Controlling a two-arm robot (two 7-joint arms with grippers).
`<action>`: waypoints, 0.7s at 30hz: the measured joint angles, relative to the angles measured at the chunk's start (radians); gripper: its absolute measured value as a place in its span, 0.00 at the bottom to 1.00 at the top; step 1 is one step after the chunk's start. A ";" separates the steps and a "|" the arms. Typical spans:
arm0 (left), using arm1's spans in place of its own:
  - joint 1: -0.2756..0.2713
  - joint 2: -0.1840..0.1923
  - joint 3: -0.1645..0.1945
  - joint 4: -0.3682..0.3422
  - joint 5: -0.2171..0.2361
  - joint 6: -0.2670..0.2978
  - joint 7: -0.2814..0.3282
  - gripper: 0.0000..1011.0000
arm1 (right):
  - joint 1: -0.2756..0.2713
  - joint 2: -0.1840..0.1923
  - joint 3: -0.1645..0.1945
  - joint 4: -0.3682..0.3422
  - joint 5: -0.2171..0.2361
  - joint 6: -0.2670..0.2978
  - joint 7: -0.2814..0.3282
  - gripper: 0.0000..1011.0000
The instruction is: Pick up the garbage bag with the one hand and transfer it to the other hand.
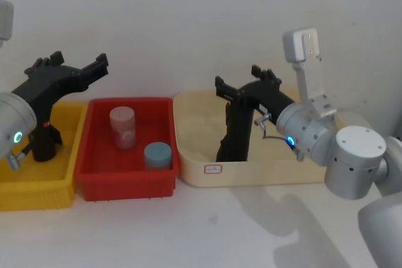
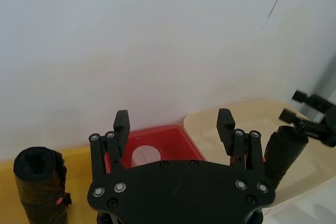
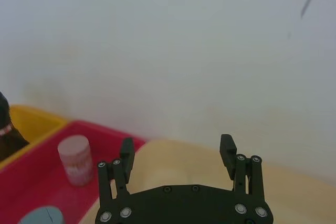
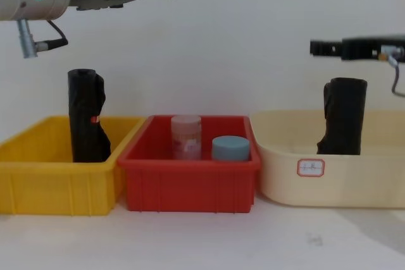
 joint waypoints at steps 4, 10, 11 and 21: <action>0.000 0.000 -0.001 0.000 0.000 0.000 0.000 0.99 | 0.009 0.005 -0.008 -0.024 -0.008 -0.014 0.010 0.99; 0.001 0.001 -0.001 0.000 0.000 0.000 0.000 0.99 | 0.024 0.012 -0.027 -0.063 -0.010 -0.018 0.044 0.99; 0.001 0.001 -0.001 0.000 0.000 0.000 0.000 0.99 | 0.026 0.012 -0.030 -0.067 -0.010 -0.016 0.048 0.99; 0.001 0.001 -0.001 0.000 0.000 0.000 0.000 0.99 | 0.041 0.008 -0.079 -0.123 0.022 0.068 0.105 0.99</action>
